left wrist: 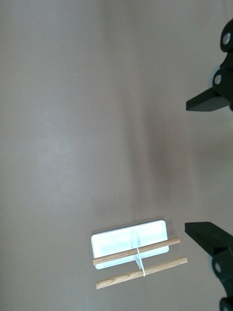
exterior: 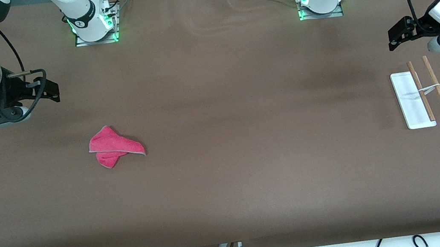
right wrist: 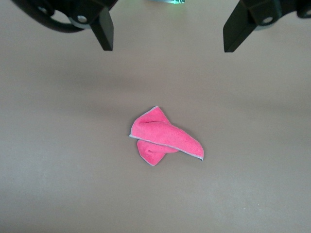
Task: Pass towel and hang on rack
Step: 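Reach the right gripper down to the pink towel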
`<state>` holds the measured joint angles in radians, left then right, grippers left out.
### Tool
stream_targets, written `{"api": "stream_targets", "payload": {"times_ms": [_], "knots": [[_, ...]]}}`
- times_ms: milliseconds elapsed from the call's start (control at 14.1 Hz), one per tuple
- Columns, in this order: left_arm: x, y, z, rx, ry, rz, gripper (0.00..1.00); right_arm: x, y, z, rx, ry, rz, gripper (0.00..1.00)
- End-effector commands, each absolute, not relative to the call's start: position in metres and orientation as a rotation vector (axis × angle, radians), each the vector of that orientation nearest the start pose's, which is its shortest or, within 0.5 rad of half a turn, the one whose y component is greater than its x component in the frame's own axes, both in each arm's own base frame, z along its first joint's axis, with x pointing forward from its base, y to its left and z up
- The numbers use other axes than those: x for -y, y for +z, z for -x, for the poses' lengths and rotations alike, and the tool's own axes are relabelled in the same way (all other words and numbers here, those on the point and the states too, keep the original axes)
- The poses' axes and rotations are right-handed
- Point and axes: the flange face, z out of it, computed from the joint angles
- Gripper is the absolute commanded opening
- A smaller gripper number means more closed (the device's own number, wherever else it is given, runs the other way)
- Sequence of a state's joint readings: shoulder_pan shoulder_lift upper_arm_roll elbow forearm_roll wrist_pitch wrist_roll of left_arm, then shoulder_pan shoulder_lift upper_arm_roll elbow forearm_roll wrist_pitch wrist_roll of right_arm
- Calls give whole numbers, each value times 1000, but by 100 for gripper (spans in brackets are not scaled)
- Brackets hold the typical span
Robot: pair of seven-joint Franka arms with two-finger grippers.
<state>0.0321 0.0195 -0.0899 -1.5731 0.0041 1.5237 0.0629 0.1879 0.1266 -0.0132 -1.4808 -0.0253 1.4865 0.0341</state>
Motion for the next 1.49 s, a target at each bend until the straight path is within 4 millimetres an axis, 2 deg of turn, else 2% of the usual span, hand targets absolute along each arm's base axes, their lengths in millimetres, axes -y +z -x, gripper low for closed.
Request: {"api": "stream_targets", "payload": {"times_ms": [0, 427, 640, 782, 924, 1209, 1422], "knots": [[32, 615, -557, -201, 119, 3106, 100, -97, 585, -571, 212, 178, 3178, 100], [31, 615, -557, -203, 124, 3105, 100, -101, 579, -572, 217, 194, 3172, 100], [31, 615, -554, -205, 153, 3104, 100, -109, 555, -578, 242, 263, 3129, 100], [31, 615, -554, -205, 155, 3105, 100, -113, 522, -593, 246, 299, 3125, 100], [31, 615, -554, -208, 155, 3105, 100, -129, 483, -609, 278, 317, 3114, 100], [31, 615, -554, -210, 158, 3105, 100, -163, 381, -635, 341, 310, 3090, 100], [31, 615, -554, -208, 158, 3105, 100, -190, 311, -645, 392, 302, 3063, 100]]}}
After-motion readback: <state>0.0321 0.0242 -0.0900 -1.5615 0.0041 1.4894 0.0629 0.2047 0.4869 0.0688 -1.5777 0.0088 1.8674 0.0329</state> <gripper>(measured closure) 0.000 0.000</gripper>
